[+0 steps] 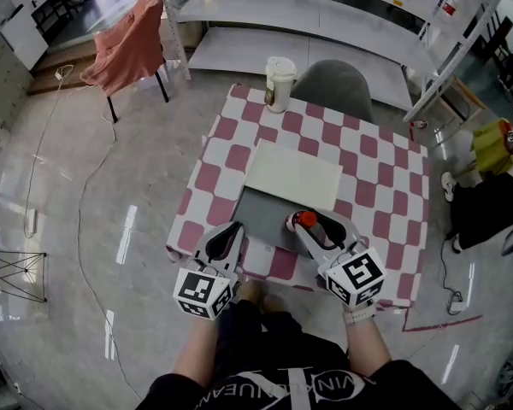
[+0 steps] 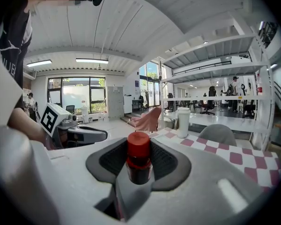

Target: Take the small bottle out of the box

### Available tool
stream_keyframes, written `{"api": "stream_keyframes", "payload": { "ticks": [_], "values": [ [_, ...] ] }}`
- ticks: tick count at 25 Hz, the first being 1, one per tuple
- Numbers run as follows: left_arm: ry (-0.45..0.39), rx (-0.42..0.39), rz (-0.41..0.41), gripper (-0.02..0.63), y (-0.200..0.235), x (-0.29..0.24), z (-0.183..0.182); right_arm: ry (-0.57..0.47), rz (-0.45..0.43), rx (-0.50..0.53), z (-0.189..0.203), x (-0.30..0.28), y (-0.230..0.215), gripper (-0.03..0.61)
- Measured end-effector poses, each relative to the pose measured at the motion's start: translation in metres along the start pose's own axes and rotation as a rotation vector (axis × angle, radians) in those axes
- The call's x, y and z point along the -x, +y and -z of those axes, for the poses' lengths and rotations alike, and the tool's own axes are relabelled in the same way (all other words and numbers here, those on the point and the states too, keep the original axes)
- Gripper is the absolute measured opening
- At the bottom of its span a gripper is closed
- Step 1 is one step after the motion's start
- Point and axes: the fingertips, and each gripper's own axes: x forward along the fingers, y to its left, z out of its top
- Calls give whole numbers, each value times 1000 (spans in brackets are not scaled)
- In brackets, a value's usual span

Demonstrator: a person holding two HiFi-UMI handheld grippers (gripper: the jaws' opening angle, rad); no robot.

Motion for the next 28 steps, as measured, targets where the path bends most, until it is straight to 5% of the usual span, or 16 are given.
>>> {"api": "stream_keyframes", "payload": {
  "ticks": [28],
  "values": [
    [-70,-28,-17,23,2,-3,-54,-105,-30,40,-58,12,-5,136]
  ]
}}
